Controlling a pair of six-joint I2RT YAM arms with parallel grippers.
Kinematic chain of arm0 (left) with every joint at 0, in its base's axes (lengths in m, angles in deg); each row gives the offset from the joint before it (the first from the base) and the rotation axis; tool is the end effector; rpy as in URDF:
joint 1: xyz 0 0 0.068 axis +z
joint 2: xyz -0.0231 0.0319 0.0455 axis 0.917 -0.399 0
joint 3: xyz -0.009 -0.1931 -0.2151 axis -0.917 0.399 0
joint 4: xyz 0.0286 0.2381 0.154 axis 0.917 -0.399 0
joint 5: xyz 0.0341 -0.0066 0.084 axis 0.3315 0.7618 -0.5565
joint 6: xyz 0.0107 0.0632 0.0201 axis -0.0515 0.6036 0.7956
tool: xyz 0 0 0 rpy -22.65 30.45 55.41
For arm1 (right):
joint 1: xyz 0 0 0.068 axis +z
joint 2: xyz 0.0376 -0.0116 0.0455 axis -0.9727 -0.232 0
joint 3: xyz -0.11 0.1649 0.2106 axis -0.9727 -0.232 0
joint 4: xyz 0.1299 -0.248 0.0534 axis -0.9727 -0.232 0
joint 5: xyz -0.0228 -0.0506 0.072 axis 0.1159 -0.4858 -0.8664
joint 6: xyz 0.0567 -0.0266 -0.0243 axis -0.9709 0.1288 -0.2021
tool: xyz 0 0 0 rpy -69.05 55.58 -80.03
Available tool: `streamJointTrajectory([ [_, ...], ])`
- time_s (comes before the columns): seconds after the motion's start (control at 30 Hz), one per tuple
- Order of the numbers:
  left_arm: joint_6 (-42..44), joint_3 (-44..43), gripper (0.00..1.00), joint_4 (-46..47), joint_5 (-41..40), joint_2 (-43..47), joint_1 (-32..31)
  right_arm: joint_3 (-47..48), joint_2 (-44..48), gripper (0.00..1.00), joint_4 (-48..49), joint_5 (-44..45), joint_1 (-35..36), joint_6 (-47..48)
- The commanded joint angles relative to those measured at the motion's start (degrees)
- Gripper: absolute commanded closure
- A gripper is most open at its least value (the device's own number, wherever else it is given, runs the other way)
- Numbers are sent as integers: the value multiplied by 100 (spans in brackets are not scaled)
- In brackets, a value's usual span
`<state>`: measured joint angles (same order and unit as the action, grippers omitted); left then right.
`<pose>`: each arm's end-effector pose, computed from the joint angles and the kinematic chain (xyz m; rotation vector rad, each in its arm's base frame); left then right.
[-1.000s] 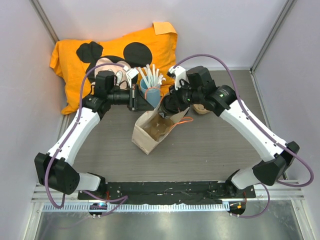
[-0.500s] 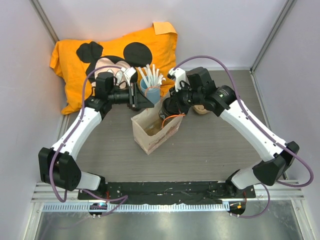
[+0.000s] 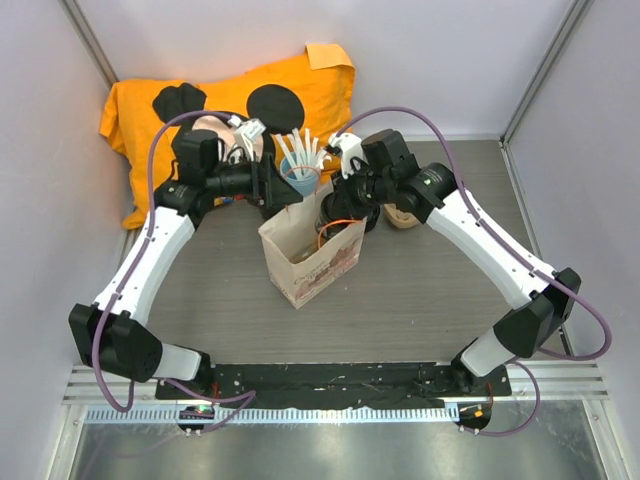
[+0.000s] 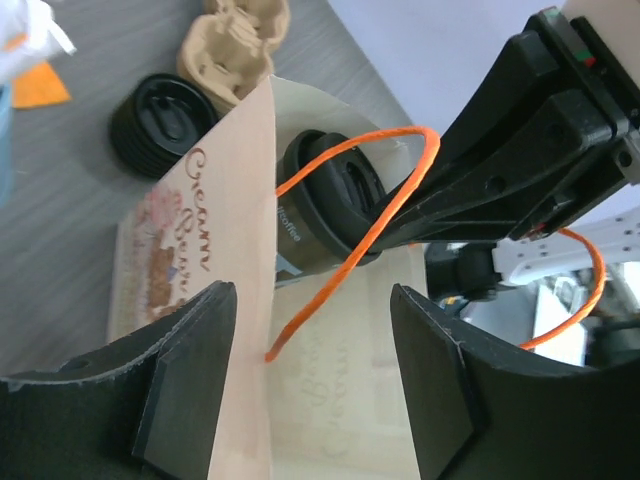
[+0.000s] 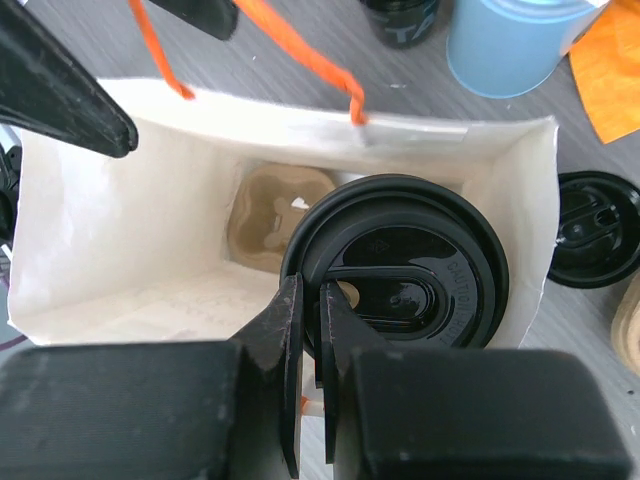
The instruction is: Pack the takeout coffee
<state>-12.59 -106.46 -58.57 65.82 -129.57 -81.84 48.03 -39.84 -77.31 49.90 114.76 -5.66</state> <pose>0.3166 -0.1290 0.3943 0.4490 2.0297 -1.2718 0.2819 0.2407 0.4065 -0.8866 2.1358 0.6763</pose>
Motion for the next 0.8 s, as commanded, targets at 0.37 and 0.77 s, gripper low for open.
streamJointTrajectory([
  [0.37,2237,-684,33,-2331,-1119,207,-20,596,-450,99,-159,173,6,49],
  [0.77,2624,-262,46,-2367,-1568,330,-152,684,-828,99,-212,427,173,49],
])
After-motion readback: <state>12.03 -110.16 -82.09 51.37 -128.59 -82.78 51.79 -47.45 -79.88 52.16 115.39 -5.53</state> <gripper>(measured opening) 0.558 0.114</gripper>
